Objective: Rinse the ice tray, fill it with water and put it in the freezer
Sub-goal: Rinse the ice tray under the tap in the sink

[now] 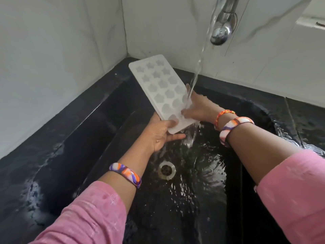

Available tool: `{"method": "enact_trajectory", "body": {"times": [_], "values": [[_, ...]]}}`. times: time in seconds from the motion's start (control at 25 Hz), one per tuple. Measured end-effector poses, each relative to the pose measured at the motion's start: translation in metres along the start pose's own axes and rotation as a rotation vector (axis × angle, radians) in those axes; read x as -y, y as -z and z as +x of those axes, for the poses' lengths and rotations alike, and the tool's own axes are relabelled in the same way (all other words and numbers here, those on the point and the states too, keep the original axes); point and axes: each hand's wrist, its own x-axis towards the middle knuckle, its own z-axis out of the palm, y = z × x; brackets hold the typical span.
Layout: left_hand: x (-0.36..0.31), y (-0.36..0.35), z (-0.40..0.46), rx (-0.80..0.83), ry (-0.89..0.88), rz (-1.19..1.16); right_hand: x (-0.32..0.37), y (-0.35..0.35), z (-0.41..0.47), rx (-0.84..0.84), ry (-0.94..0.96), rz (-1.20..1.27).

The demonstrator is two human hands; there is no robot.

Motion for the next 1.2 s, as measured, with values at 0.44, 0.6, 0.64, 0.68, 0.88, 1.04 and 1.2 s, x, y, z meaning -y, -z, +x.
{"method": "enact_trajectory", "body": {"times": [0.44,0.6,0.64,0.68,0.88,1.04,1.2], "values": [[0.004,0.011,0.007,0.010,-0.016,0.068,0.011,-0.011,-0.005,-0.204,-0.026,0.125],[0.001,0.016,0.010,0.060,0.009,0.105,0.007,-0.015,-0.013,-0.097,-0.086,0.286],[-0.002,0.015,0.009,0.071,0.035,0.074,0.006,-0.013,-0.014,-0.126,-0.093,0.296],[-0.003,0.013,0.008,0.067,0.056,0.020,0.005,-0.012,-0.015,-0.159,-0.094,0.310],[-0.005,0.009,0.007,-0.028,-0.028,-0.166,0.003,-0.016,-0.019,-0.078,-0.107,0.399],[0.003,-0.006,0.003,-0.031,-0.051,-0.057,0.007,-0.021,-0.020,-0.259,-0.195,0.260],[0.006,0.001,0.009,-0.082,-0.108,0.032,0.014,-0.026,-0.025,-0.174,-0.219,0.236]]}}
